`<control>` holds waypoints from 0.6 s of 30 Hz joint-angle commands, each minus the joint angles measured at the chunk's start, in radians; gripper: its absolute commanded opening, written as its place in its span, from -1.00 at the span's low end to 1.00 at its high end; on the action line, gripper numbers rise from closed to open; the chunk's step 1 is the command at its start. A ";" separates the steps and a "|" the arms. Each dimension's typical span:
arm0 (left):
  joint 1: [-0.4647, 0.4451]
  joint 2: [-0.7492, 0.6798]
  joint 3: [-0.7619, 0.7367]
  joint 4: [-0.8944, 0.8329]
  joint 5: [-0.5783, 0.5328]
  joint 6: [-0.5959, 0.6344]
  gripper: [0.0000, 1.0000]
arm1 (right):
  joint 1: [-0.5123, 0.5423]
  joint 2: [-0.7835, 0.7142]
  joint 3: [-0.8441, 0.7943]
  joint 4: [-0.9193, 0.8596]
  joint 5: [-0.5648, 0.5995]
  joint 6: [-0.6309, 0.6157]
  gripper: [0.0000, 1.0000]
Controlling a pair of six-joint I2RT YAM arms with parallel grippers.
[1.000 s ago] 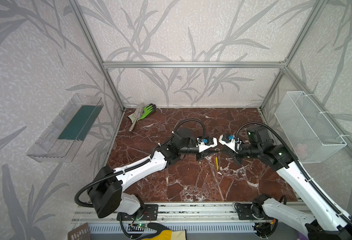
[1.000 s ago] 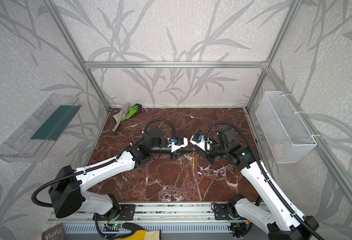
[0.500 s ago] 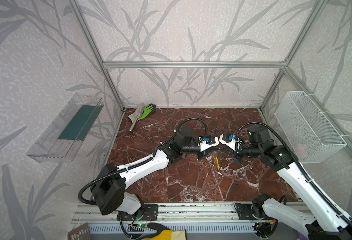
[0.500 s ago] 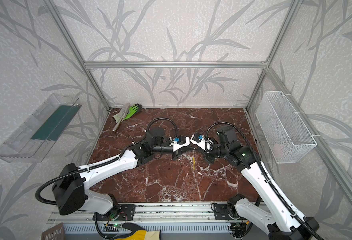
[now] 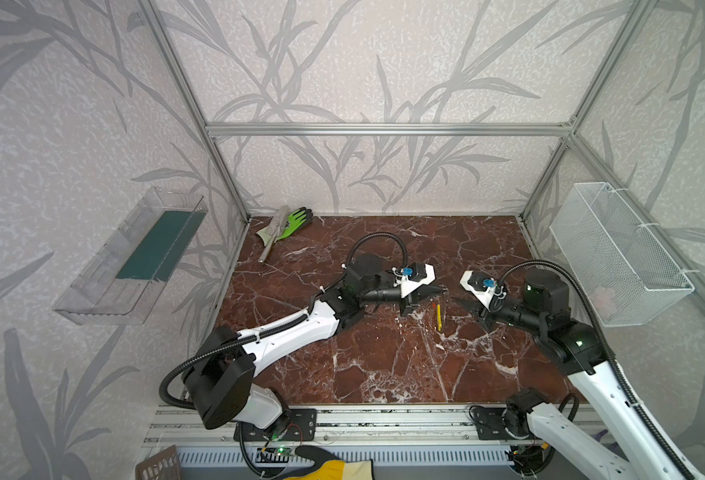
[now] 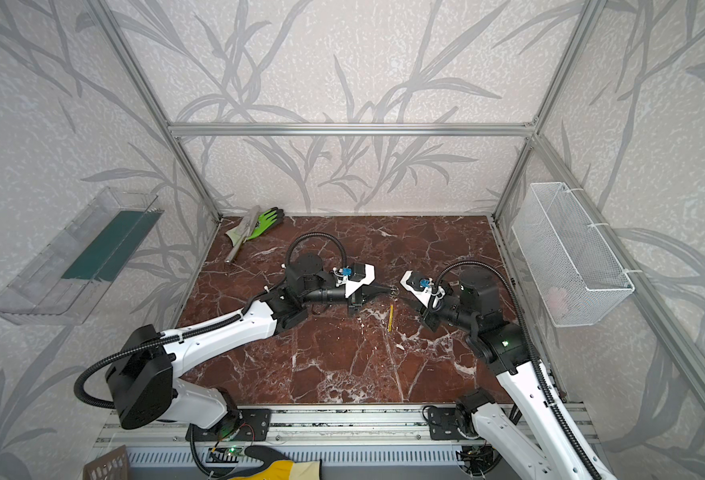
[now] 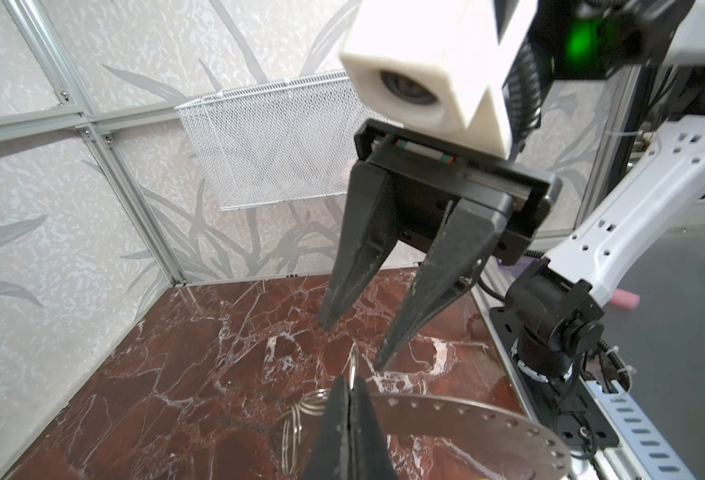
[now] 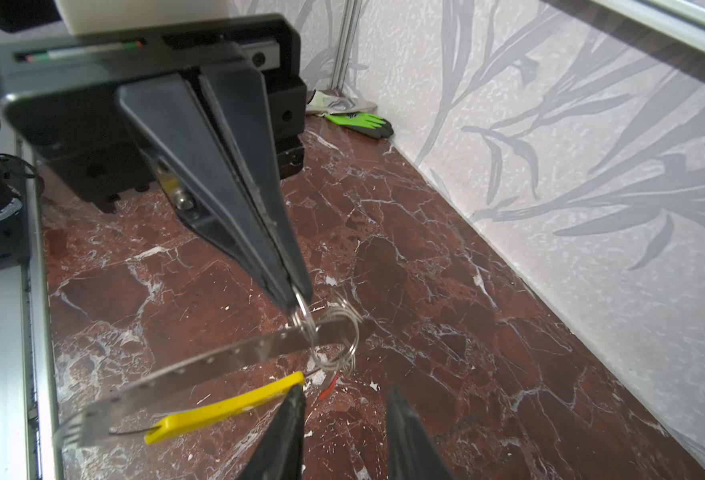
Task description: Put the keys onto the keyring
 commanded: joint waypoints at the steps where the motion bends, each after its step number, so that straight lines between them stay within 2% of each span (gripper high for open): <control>1: 0.009 0.008 -0.013 0.216 0.062 -0.133 -1.00 | -0.011 -0.031 -0.031 0.122 -0.077 0.082 -0.38; 9: 0.010 0.023 -0.032 0.330 0.097 -0.189 -1.00 | -0.011 -0.059 -0.089 0.252 -0.206 0.198 -0.53; 18: 0.008 0.023 -0.039 0.333 0.113 -0.188 -1.00 | -0.011 -0.067 -0.121 0.364 -0.243 0.241 -0.63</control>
